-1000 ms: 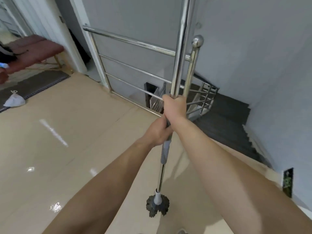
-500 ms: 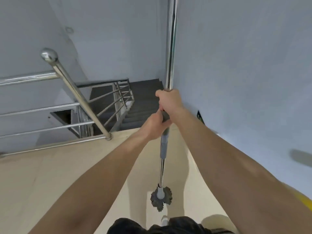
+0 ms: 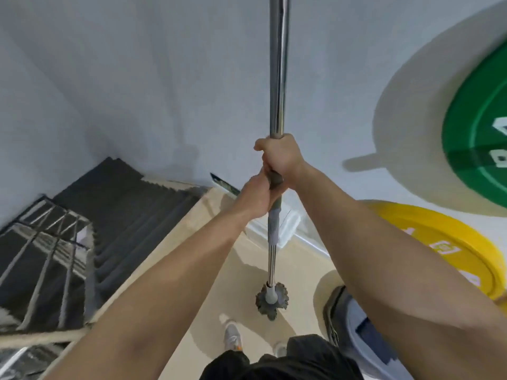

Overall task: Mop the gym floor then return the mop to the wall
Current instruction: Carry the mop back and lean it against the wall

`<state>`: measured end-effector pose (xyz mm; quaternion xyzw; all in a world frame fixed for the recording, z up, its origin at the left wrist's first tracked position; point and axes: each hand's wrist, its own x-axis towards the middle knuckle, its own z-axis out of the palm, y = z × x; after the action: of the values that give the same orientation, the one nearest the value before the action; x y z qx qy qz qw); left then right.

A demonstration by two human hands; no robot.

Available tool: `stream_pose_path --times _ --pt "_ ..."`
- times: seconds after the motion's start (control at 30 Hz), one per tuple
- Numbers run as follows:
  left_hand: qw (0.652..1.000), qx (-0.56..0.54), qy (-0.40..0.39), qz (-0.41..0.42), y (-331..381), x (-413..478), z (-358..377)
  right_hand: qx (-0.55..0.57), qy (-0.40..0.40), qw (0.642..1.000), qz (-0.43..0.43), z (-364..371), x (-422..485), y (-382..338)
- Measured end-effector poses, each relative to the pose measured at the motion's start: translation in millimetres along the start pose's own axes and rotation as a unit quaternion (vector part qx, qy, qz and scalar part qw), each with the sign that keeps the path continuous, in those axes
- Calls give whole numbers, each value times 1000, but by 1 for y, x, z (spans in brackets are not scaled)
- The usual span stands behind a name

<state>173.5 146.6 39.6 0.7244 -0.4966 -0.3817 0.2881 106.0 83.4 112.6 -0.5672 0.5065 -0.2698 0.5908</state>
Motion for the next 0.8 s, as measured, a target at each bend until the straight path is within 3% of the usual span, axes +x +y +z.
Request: stream_pose_path --times 0.17,0.37,0.5,0.67,0.8 --pt "989 21 -138 58 32 24 37 30 149 988 25 -54 -3 18" --pt "952 117 -244 141 61 20 97 96 276 955 53 -118 -29 63" --pt "945 116 -270 142 68 14 133 131 277 950 65 -147 -41 93" --pt "948 72 -306 51 1 63 209 137 260 949 111 -159 -39 133" --pt "940 88 -329 2 33 31 181 102 204 958 176 -153 -32 173"
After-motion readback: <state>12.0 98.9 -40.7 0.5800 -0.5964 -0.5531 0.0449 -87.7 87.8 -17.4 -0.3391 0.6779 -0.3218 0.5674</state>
